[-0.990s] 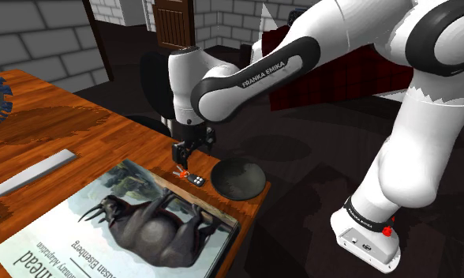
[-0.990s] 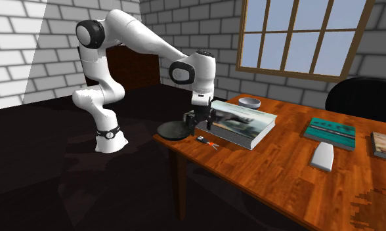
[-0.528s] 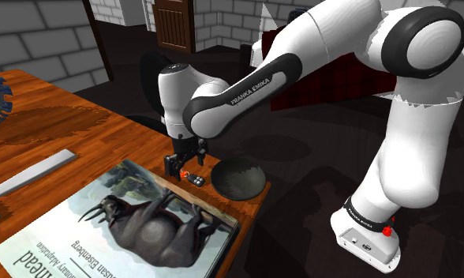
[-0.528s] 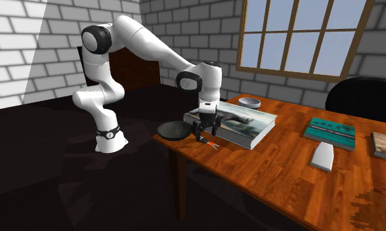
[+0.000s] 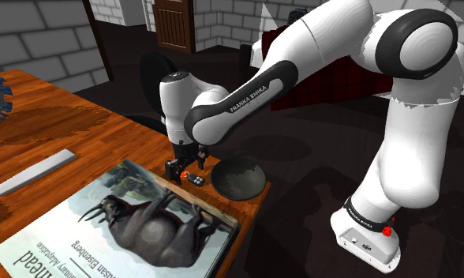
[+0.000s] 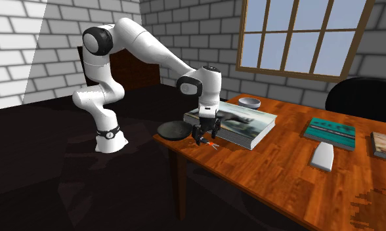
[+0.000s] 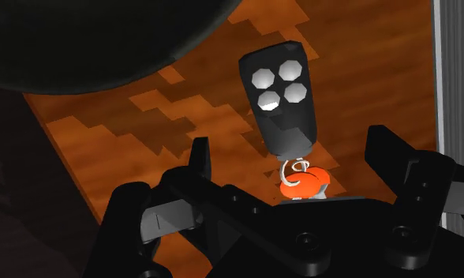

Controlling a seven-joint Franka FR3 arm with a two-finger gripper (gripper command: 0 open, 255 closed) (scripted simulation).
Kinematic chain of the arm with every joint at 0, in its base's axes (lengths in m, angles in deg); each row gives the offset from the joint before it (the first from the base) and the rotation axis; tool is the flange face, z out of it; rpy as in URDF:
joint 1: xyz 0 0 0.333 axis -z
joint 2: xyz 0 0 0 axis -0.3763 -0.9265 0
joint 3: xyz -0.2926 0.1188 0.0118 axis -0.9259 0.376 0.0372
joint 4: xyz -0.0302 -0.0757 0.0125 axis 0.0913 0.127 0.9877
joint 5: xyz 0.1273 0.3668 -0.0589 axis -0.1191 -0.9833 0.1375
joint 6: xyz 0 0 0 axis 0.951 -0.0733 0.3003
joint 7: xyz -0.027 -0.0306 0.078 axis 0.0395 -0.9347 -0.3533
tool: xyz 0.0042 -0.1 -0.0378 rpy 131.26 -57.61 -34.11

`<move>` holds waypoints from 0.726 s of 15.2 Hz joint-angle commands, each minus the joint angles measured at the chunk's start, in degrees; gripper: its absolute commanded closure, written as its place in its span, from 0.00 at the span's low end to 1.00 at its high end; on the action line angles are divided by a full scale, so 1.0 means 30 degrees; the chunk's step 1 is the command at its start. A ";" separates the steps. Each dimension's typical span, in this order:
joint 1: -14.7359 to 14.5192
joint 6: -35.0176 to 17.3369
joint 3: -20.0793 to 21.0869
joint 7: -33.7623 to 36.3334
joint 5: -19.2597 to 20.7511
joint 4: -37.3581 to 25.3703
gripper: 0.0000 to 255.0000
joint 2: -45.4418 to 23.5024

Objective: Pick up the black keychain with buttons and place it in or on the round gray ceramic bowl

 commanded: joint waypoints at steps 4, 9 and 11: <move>-0.0001 -0.0002 0.0000 0.0002 0.0001 0.0000 1.00 -0.0002; -0.0014 -0.0131 0.0016 0.0047 -0.0005 0.0177 1.00 0.0051; -0.0059 -0.0099 0.0030 0.0106 0.0007 0.0120 1.00 0.0022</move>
